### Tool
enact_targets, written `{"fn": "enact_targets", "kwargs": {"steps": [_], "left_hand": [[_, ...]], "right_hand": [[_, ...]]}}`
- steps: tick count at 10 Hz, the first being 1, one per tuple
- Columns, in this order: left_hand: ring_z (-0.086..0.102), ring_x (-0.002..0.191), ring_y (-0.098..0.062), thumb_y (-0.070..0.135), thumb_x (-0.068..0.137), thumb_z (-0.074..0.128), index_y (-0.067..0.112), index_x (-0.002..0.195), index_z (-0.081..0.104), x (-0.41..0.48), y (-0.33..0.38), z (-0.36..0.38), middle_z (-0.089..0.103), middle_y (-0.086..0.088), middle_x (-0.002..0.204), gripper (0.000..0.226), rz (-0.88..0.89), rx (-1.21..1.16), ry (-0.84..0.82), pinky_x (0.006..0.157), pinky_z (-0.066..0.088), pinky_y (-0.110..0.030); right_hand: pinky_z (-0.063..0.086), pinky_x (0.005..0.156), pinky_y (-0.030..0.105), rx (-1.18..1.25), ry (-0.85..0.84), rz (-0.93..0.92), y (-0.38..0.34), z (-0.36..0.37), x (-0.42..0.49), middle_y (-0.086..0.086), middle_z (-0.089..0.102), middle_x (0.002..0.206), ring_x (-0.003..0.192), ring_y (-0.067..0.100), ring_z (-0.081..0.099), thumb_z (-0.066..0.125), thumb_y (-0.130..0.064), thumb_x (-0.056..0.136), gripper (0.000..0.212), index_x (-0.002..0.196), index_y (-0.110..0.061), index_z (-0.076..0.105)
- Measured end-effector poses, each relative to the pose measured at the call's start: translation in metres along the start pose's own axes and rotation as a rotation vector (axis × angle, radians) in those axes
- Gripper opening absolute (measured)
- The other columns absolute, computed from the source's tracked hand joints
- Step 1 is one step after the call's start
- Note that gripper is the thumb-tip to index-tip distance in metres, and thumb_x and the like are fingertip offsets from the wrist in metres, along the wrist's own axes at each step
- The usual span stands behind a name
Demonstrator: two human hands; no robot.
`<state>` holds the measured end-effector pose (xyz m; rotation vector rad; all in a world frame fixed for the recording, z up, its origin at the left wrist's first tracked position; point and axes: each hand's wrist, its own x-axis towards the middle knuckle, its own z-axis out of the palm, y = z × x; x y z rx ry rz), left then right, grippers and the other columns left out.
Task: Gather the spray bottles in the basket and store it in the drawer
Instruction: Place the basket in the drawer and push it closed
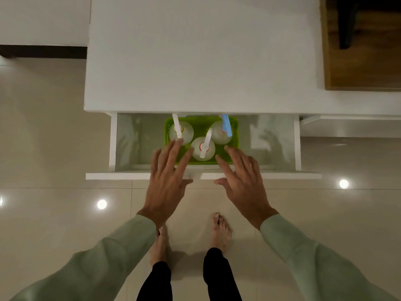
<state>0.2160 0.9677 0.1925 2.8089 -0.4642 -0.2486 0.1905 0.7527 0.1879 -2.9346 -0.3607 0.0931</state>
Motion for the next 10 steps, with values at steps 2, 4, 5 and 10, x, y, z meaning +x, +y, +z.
{"fn": "enact_targets", "kwargs": {"steps": [2,4,5,10], "left_hand": [[-0.002,0.153,-0.031,0.034,0.070,0.084,0.018,0.157,0.006,0.053,-0.006,-0.011,0.001,-0.013,0.165,0.118,-0.006,0.059,0.086,0.124,0.008,-0.052],[0.014,0.151,-0.035,0.032,0.080,0.077,0.012,0.151,0.027,0.092,-0.019,-0.015,0.021,-0.017,0.161,0.089,0.036,0.067,0.109,0.122,0.017,-0.051],[0.038,0.137,-0.033,0.032,0.076,0.080,0.014,0.134,0.046,0.106,-0.021,-0.016,0.045,-0.013,0.144,0.069,0.025,0.082,0.186,0.112,0.033,-0.046],[0.050,0.105,-0.029,0.004,0.077,0.069,0.012,0.107,0.055,0.127,-0.002,-0.025,0.055,-0.007,0.115,0.034,-0.144,0.055,0.301,0.086,0.040,-0.038]], "right_hand": [[0.020,0.123,0.058,-0.030,-0.025,0.043,0.014,-0.009,0.052,0.018,0.010,0.168,0.156,0.036,0.010,0.074,-0.045,0.083,0.097,0.160,-0.020,0.020],[0.015,0.125,0.058,-0.081,-0.066,0.053,0.031,-0.009,0.095,0.017,0.004,0.169,0.157,0.036,0.005,0.060,-0.049,0.094,0.088,0.161,-0.021,0.010],[0.029,0.117,0.059,-0.144,-0.010,0.046,0.033,-0.008,0.107,0.019,0.030,0.162,0.148,0.039,0.032,0.063,-0.043,0.095,0.074,0.155,-0.017,0.029],[0.042,0.090,0.050,-0.229,0.116,0.187,0.010,-0.016,0.136,0.015,0.050,0.134,0.111,0.035,0.051,0.062,-0.016,0.088,0.042,0.127,-0.014,0.046]]}}
